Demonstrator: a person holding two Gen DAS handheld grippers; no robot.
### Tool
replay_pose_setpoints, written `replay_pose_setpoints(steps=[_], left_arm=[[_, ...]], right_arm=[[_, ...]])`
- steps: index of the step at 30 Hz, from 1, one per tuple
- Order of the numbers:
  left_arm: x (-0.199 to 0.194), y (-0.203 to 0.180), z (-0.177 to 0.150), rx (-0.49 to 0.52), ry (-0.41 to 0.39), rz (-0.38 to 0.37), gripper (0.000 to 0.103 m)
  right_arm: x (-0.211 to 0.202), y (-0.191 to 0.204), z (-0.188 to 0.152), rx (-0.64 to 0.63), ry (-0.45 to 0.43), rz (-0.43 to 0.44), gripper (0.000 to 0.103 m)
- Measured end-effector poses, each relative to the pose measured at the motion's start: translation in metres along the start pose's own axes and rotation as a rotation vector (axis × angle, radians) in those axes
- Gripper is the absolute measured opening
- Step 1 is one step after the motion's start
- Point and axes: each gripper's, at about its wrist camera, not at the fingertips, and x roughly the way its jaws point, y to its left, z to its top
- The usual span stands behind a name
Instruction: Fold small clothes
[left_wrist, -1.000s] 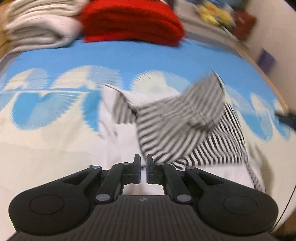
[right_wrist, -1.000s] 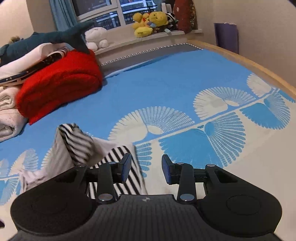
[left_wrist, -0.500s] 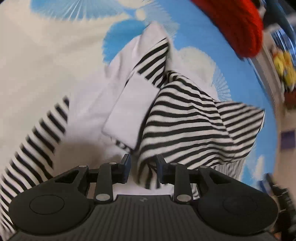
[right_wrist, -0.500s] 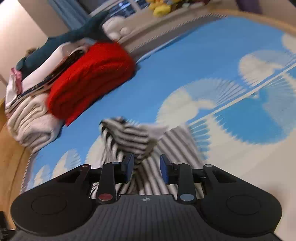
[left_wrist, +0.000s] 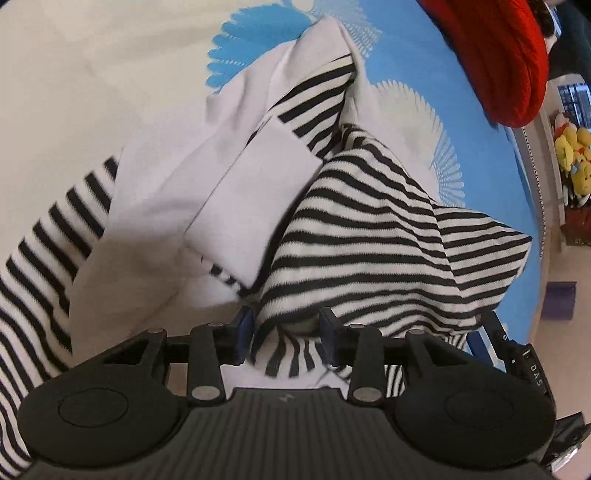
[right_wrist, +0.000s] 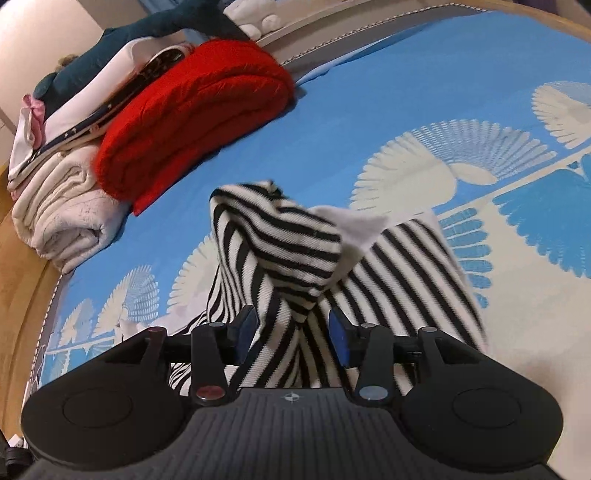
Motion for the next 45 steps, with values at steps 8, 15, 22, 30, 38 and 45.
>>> replay_pose_setpoints(steps=[8, 15, 22, 30, 38, 45], left_arm=[[-0.029, -0.024, 0.009, 0.215, -0.227, 0.012, 0.004], [-0.069, -0.030, 0.013, 0.351, -0.474, -0.180, 0.004], [-0.018, 0.027, 0.038, 0.132, -0.105, 0.057, 0.017], [-0.046, 0.032, 0.038, 0.060, -0.215, -0.002, 0.042], [-0.023, -0.001, 0.033, 0.132, -0.135, -0.158, 0.068], [0.015, -0.008, 0.033, 0.185, -0.150, -0.042, 0.054]], right_arm=[[-0.004, 0.017, -0.006, -0.045, -0.013, 0.089, 0.003], [-0.090, 0.018, -0.011, -0.053, -0.099, 0.344, 0.003], [-0.060, -0.006, -0.063, -0.184, 0.343, 0.059, 0.008], [-0.063, -0.046, -0.031, 0.094, 0.135, 0.031, 0.041], [-0.018, -0.052, -0.032, 0.270, 0.167, 0.017, 0.041], [-0.001, -0.052, -0.036, 0.279, 0.225, -0.052, 0.041]])
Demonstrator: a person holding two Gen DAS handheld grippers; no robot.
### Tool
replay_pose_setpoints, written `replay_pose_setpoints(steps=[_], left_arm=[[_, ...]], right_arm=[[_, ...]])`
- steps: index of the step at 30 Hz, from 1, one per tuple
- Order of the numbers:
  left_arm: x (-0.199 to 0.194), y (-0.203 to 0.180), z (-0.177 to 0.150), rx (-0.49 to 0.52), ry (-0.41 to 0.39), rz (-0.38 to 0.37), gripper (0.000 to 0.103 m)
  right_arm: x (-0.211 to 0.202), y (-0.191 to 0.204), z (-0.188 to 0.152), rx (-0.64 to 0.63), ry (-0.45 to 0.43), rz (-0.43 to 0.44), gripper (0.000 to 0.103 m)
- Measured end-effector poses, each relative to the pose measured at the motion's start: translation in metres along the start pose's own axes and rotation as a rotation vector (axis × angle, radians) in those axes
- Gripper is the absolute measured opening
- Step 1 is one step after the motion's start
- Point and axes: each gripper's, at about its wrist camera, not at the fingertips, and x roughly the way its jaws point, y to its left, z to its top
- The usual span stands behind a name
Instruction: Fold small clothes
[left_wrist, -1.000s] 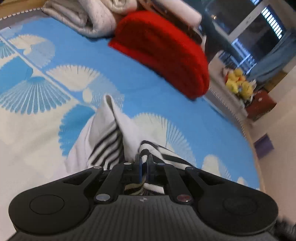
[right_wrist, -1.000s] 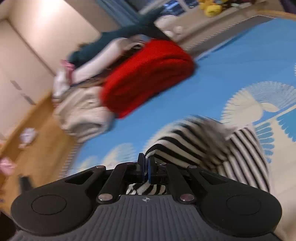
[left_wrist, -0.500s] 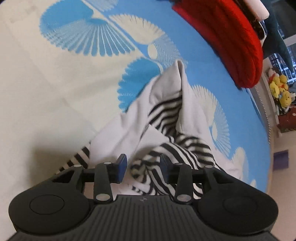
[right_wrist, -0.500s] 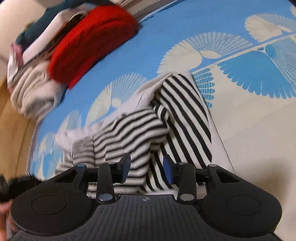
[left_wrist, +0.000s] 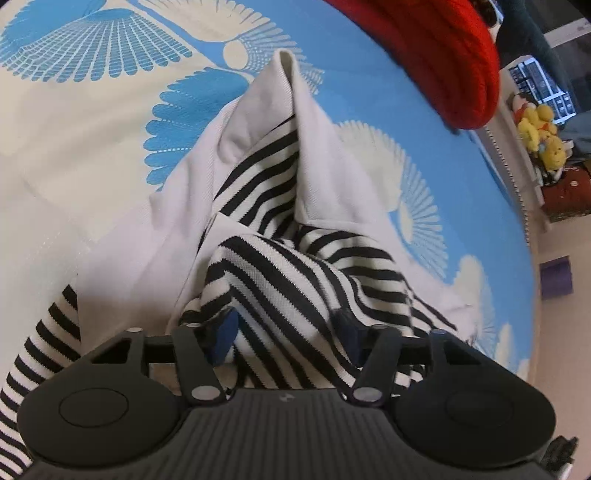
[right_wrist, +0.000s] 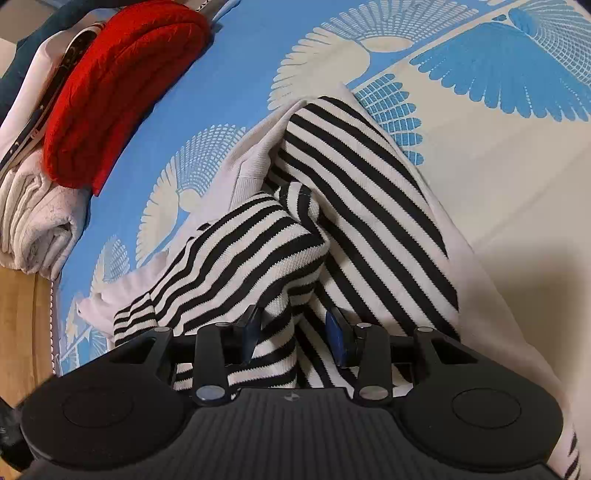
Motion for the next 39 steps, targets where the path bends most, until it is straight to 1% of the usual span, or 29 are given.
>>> replay_pose_setpoints(steps=[1, 2, 3, 4, 5, 6, 7, 10, 11, 12, 13, 14, 15, 16, 17, 18, 19, 20, 21, 22, 23, 24, 26, 27, 33, 36, 37, 38, 39], left_arm=[[0.001, -0.001, 0.000, 0.008, -0.005, 0.009, 0.038], [0.001, -0.002, 0.000, 0.019, -0.007, 0.024, 0.028], [0.000, -0.003, 0.000, 0.027, -0.007, 0.042, 0.013], [-0.005, -0.005, 0.001, 0.029, -0.009, 0.048, 0.005], [-0.013, -0.007, 0.002, 0.029, -0.014, 0.027, 0.001], [-0.024, -0.009, 0.005, 0.031, -0.033, -0.041, 0.001], [-0.038, -0.011, 0.007, 0.027, -0.059, -0.130, 0.001], [-0.072, 0.000, 0.019, -0.070, -0.147, -0.554, 0.001], [-0.077, 0.002, 0.022, -0.068, -0.151, -0.606, 0.001], [-0.077, 0.005, 0.024, -0.052, -0.135, -0.597, 0.002], [-0.069, 0.010, 0.026, -0.050, -0.083, -0.536, 0.002], [-0.054, 0.019, 0.026, -0.072, -0.006, -0.442, 0.002], [-0.036, 0.031, 0.023, -0.105, 0.084, -0.313, 0.002], [-0.017, 0.046, 0.017, -0.132, 0.162, -0.145, 0.008], [-0.006, 0.059, 0.012, -0.159, 0.194, -0.015, 0.013], [-0.001, 0.073, 0.008, -0.212, 0.199, 0.040, 0.011], [-0.002, 0.083, 0.008, -0.267, 0.194, 0.033, 0.010], [-0.005, 0.085, 0.010, -0.281, 0.187, 0.015, 0.011], [-0.012, 0.081, 0.013, -0.261, 0.161, 0.000, 0.016], [-0.021, 0.074, 0.016, -0.227, 0.116, -0.017, 0.029], [-0.029, 0.069, 0.017, -0.198, 0.078, -0.033, 0.035], [-0.036, 0.064, 0.019, -0.176, 0.044, -0.044, 0.043], [-0.044, 0.054, 0.018, -0.128, -0.023, -0.041, 0.046], [-0.046, 0.048, 0.017, -0.098, -0.048, -0.030, 0.046], [-0.051, 0.001, 0.011, 0.123, -0.145, 0.034, 0.046], [-0.061, -0.005, 0.010, 0.163, -0.219, 0.089, 0.046], [-0.067, -0.005, 0.010, 0.160, -0.246, 0.104, 0.046], [-0.072, -0.006, 0.011, 0.158, -0.270, 0.113, 0.046], [-0.074, -0.006, 0.013, 0.157, -0.286, 0.114, 0.046]], right_arm=[[0.001, 0.001, 0.001, 0.001, -0.003, 0.001, 0.041], [0.001, 0.001, 0.002, 0.001, -0.008, 0.002, 0.041], [0.000, 0.002, 0.003, -0.002, -0.017, 0.006, 0.039], [-0.001, 0.004, 0.004, -0.004, -0.027, 0.013, 0.034], [-0.002, 0.005, 0.006, -0.004, -0.046, 0.025, 0.017], [-0.007, 0.006, 0.008, 0.002, -0.080, 0.050, 0.006], [-0.013, 0.007, 0.011, 0.005, -0.117, 0.087, 0.003], [-0.046, 0.016, 0.020, -0.022, -0.297, 0.238, 0.002], [-0.059, 0.019, 0.022, -0.040, -0.367, 0.303, 0.000], [-0.070, 0.022, 0.023, -0.059, -0.423, 0.346, 0.000], [-0.080, 0.023, 0.024, -0.076, -0.469, 0.365, 0.000], [-0.085, 0.023, 0.024, -0.081, -0.488, 0.363, 0.000], [-0.085, 0.022, 0.024, -0.073, -0.477, 0.336, 0.000], [-0.079, 0.020, 0.025, -0.062, -0.432, 0.266, 0.000], [-0.069, 0.017, 0.026, -0.055, -0.365, 0.161, 0.000], [-0.057, 0.012, 0.025, -0.047, -0.304, 0.057, 0.002], [-0.046, 0.004, 0.022, -0.028, -0.257, -0.013, 0.004], [-0.037, -0.005, 0.020, 0.011, -0.215, -0.038, 0.004], [-0.031, -0.012, 0.017, 0.055, -0.181, -0.042, 0.005], [-0.028, -0.016, 0.017, 0.095, -0.156, -0.020, 0.006], [-0.026, -0.015, 0.017, 0.104, -0.151, 0.013, 0.012], [-0.026, -0.011, 0.018, 0.092, -0.156, 0.031, 0.026], [-0.026, -0.002, 0.015, 0.059, -0.171, 0.064, 0.045], [-0.024, 0.001, 0.015, 0.049, -0.166, 0.077, 0.048], [-0.002, 0.011, 0.009, 0.060, -0.089, 0.072, 0.047], [0.004, 0.014, 0.007, 0.050, -0.086, 0.063, 0.045], [0.004, 0.016, 0.007, 0.043, -0.085, 0.070, 0.042], [0.005, 0.017, 0.006, 0.035, -0.085, 0.083, 0.032], [0.005, 0.019, 0.005, 0.025, -0.084, 0.096, 0.016]])
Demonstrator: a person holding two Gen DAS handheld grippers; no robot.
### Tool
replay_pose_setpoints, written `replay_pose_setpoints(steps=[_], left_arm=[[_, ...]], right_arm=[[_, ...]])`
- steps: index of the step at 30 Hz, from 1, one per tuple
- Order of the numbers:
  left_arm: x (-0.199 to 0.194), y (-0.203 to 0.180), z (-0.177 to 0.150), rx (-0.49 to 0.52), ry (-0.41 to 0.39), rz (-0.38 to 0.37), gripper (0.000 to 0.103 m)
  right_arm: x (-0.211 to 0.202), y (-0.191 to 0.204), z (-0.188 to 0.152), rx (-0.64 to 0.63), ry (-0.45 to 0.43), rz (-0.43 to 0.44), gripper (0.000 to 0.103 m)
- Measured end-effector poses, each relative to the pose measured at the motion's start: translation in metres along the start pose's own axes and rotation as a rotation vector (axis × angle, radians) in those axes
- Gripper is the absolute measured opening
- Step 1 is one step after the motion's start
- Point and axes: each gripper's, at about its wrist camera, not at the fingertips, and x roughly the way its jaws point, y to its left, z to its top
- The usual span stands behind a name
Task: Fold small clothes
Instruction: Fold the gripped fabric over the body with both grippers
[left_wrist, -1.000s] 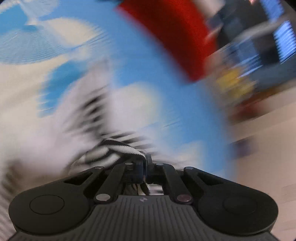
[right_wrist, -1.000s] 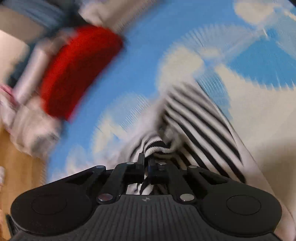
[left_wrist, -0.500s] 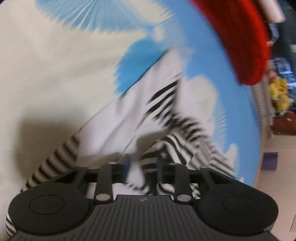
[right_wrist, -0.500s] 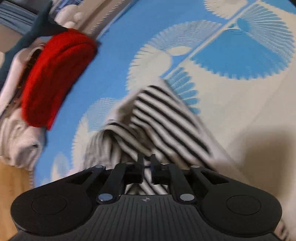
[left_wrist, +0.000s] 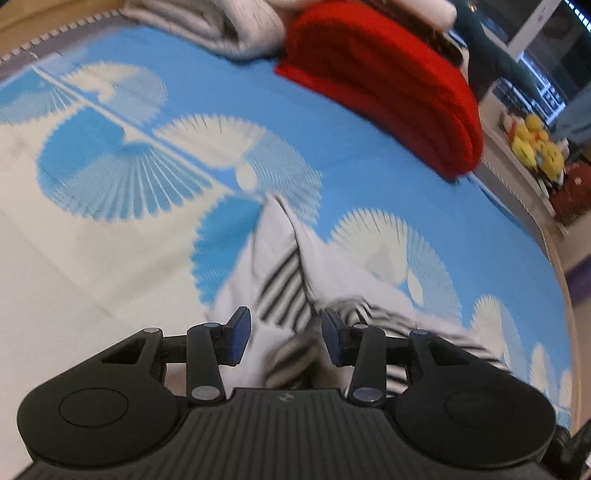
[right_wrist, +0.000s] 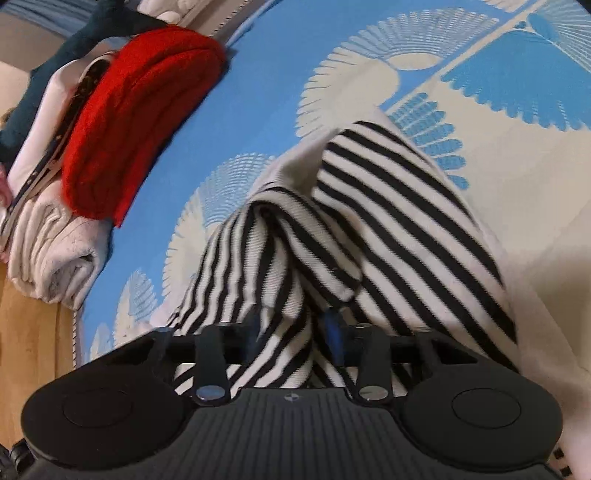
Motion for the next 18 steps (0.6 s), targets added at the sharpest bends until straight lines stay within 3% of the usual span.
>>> replay_pose_setpoints(steps=[2, 6, 8, 9, 10, 11, 12, 13, 14, 17, 18], left_arm=[[-0.003, 0.002, 0.004, 0.000, -0.007, -0.056, 0.046], [0.007, -0.013, -0.002, 0.092, 0.103, -0.199, 0.064], [0.020, -0.022, -0.011, 0.154, 0.155, -0.139, 0.062], [0.026, -0.023, -0.015, 0.183, 0.171, -0.109, 0.053], [0.033, -0.023, -0.018, 0.198, 0.184, -0.090, 0.026], [0.039, -0.022, -0.019, 0.195, 0.203, -0.089, 0.010], [0.042, -0.020, -0.018, 0.179, 0.215, -0.107, 0.001], [0.041, -0.016, -0.016, 0.148, 0.197, -0.134, 0.000], [0.035, -0.011, -0.011, 0.098, 0.150, -0.186, 0.000], [0.012, 0.016, 0.001, -0.213, 0.035, -0.563, 0.000], [0.008, 0.023, 0.005, -0.286, 0.016, -0.654, 0.000]], right_arm=[[0.001, 0.003, 0.000, -0.019, 0.005, 0.041, 0.001], [-0.024, 0.017, 0.007, -0.044, -0.069, 0.160, 0.001], [-0.047, 0.030, 0.009, -0.076, -0.126, 0.250, 0.001], [-0.055, 0.035, 0.009, -0.097, -0.146, 0.280, 0.001], [-0.062, 0.037, 0.008, -0.115, -0.157, 0.306, 0.001], [-0.064, 0.038, 0.007, -0.117, -0.155, 0.318, 0.001], [-0.064, 0.037, 0.007, -0.109, -0.140, 0.321, 0.001], [-0.061, 0.035, 0.007, -0.099, -0.127, 0.318, 0.001], [-0.058, 0.032, 0.007, -0.087, -0.114, 0.313, 0.001], [-0.057, 0.028, 0.012, -0.066, -0.115, 0.325, 0.001], [-0.058, 0.031, 0.015, -0.069, -0.124, 0.344, 0.001]])
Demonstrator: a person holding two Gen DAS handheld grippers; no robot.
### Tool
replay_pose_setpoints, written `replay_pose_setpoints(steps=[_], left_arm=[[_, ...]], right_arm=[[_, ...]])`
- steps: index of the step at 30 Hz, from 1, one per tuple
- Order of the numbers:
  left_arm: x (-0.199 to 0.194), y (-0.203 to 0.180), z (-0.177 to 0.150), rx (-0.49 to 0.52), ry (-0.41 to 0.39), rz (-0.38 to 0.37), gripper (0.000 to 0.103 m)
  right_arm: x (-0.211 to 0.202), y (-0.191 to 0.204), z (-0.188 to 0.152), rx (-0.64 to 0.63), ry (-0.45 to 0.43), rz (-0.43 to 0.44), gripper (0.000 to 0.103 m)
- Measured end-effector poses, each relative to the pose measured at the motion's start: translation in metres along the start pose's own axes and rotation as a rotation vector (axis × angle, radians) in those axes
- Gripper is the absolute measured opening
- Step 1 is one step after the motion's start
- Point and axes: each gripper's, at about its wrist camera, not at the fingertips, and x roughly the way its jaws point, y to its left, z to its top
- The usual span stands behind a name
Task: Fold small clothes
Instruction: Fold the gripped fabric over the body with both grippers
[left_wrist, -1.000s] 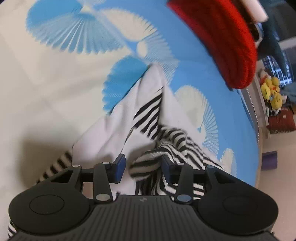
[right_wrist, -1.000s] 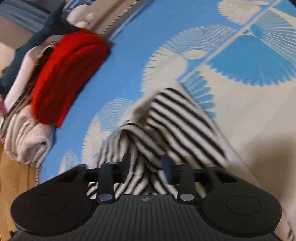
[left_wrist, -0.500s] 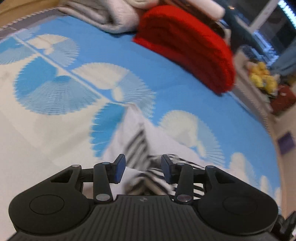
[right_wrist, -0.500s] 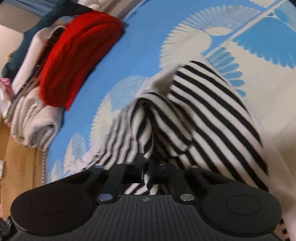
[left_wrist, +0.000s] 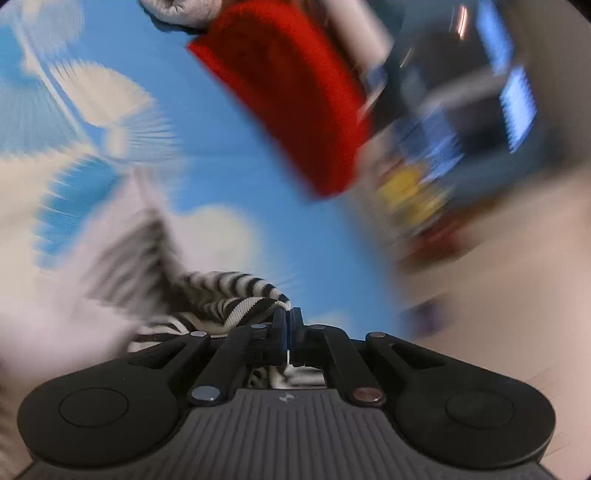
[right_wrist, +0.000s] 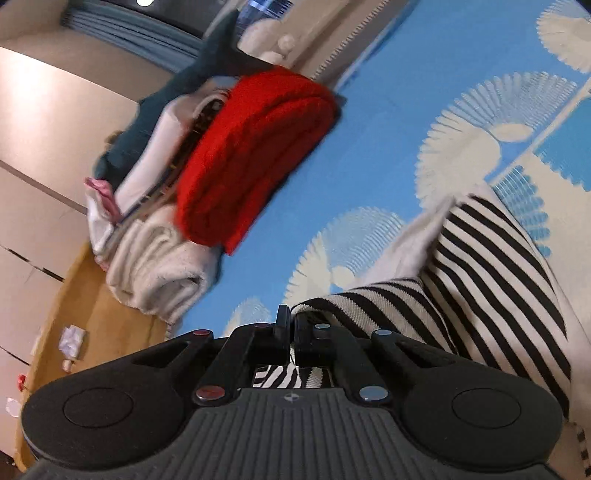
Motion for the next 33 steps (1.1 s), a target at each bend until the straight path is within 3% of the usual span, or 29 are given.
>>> replay_pose_setpoints(steps=[2, 3, 5, 6, 7, 8, 9, 10, 11, 12, 14, 15, 17, 20, 23, 25, 26, 28, 30, 33], left_arm=[[-0.004, 0.009, 0.004, -0.058, -0.006, -0.042, 0.000], [0.001, 0.020, 0.004, -0.104, 0.029, -0.001, 0.000], [0.018, 0.047, 0.000, -0.149, 0.152, 0.253, 0.000], [0.024, 0.057, -0.004, -0.095, 0.192, 0.446, 0.001], [0.029, 0.062, -0.008, -0.031, 0.218, 0.594, 0.000], [0.033, 0.065, -0.011, 0.002, 0.233, 0.687, 0.000], [0.033, 0.065, -0.011, 0.010, 0.232, 0.708, 0.000], [0.031, 0.061, -0.009, 0.010, 0.215, 0.677, 0.001], [0.029, 0.055, -0.006, 0.018, 0.192, 0.637, 0.002], [0.025, 0.046, -0.003, 0.039, 0.159, 0.604, 0.005], [0.018, 0.024, 0.000, 0.114, 0.066, 0.542, 0.007], [0.016, 0.014, -0.002, 0.161, 0.041, 0.515, 0.007], [0.025, -0.002, -0.006, 0.230, 0.052, 0.463, 0.007], [0.045, 0.001, -0.017, 0.237, 0.154, 0.433, 0.007], [0.066, 0.026, -0.026, 0.207, 0.265, 0.580, 0.008], [0.069, 0.043, -0.028, 0.175, 0.304, 0.679, 0.008], [0.068, 0.047, -0.026, 0.147, 0.301, 0.676, 0.008], [0.064, 0.042, -0.019, 0.139, 0.283, 0.658, 0.008], [0.059, 0.025, -0.014, 0.232, 0.236, 0.651, 0.008], [0.050, 0.009, -0.018, 0.302, 0.206, 0.613, 0.009]], right_arm=[[-0.007, 0.004, 0.004, 0.002, -0.028, 0.059, 0.001], [-0.010, 0.002, 0.005, 0.022, -0.037, 0.088, 0.001], [-0.009, -0.009, 0.007, 0.095, -0.032, 0.094, 0.001], [-0.005, -0.016, 0.007, 0.117, -0.005, 0.034, 0.001], [0.003, -0.023, 0.006, 0.115, 0.050, -0.104, 0.001], [0.011, -0.029, 0.003, 0.084, 0.101, -0.242, 0.003], [0.019, -0.035, -0.003, 0.041, 0.149, -0.374, 0.005], [0.026, -0.042, -0.008, 0.026, 0.193, -0.473, 0.006], [0.028, -0.048, -0.011, 0.052, 0.209, -0.512, 0.010], [0.026, -0.049, -0.011, 0.079, 0.196, -0.513, 0.010], [0.020, -0.032, -0.007, 0.013, 0.130, -0.490, 0.010], [0.014, -0.022, -0.004, -0.037, 0.080, -0.483, 0.018], [0.003, -0.002, -0.003, -0.130, -0.031, -0.473, 0.034], [-0.003, 0.011, -0.001, -0.211, -0.107, -0.378, 0.035], [0.010, 0.003, -0.001, -0.187, -0.037, -0.259, 0.035], [0.032, -0.018, -0.004, -0.106, 0.081, -0.288, 0.035], [0.042, -0.028, -0.008, -0.091, 0.150, -0.365, 0.035], [0.053, -0.047, -0.017, -0.082, 0.244, -0.517, 0.023], [0.052, -0.049, -0.016, -0.052, 0.238, -0.511, 0.022], [0.044, -0.035, -0.013, -0.124, 0.221, -0.507, 0.024]])
